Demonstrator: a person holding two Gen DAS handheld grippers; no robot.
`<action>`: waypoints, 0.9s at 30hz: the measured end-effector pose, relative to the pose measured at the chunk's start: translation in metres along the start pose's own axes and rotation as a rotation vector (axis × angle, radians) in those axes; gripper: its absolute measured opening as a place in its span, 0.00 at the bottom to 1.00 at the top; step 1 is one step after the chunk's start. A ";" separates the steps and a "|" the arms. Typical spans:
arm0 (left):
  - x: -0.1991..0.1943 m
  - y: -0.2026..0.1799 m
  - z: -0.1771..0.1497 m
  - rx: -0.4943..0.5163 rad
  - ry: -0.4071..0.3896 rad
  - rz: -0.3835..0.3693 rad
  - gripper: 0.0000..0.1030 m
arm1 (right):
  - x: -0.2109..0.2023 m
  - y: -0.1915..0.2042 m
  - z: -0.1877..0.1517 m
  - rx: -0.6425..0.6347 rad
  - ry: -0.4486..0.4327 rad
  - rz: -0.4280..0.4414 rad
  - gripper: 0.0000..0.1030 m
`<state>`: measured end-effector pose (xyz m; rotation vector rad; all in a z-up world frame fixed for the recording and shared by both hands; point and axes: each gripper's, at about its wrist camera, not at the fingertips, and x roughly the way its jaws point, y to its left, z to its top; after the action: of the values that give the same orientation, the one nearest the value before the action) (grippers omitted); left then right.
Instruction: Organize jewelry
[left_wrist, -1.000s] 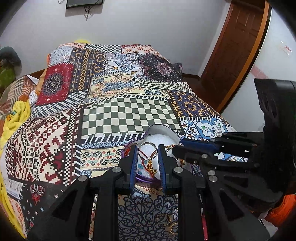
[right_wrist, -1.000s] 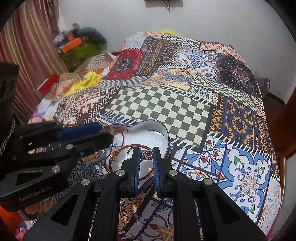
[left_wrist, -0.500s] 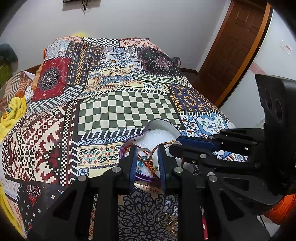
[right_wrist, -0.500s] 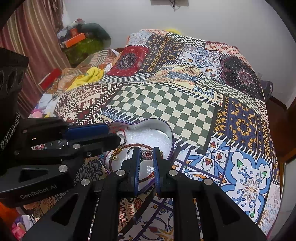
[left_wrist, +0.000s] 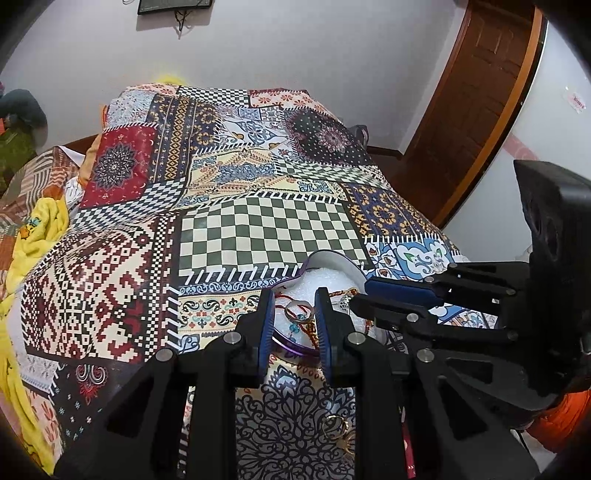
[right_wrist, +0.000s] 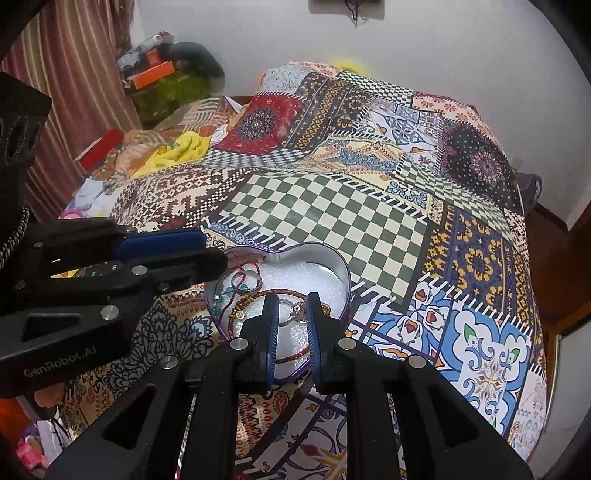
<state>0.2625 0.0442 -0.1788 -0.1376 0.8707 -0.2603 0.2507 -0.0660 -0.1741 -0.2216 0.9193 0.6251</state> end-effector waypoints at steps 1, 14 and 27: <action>-0.003 0.000 0.000 0.002 -0.002 0.000 0.20 | -0.001 0.000 0.000 -0.002 -0.001 -0.006 0.13; -0.049 -0.011 -0.008 0.046 -0.042 0.059 0.20 | -0.039 0.008 -0.003 0.017 -0.047 -0.048 0.21; -0.081 -0.020 -0.034 0.056 -0.053 0.105 0.29 | -0.081 0.018 -0.018 0.036 -0.107 -0.070 0.31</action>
<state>0.1833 0.0470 -0.1366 -0.0460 0.8148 -0.1815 0.1919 -0.0922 -0.1185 -0.1858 0.8161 0.5505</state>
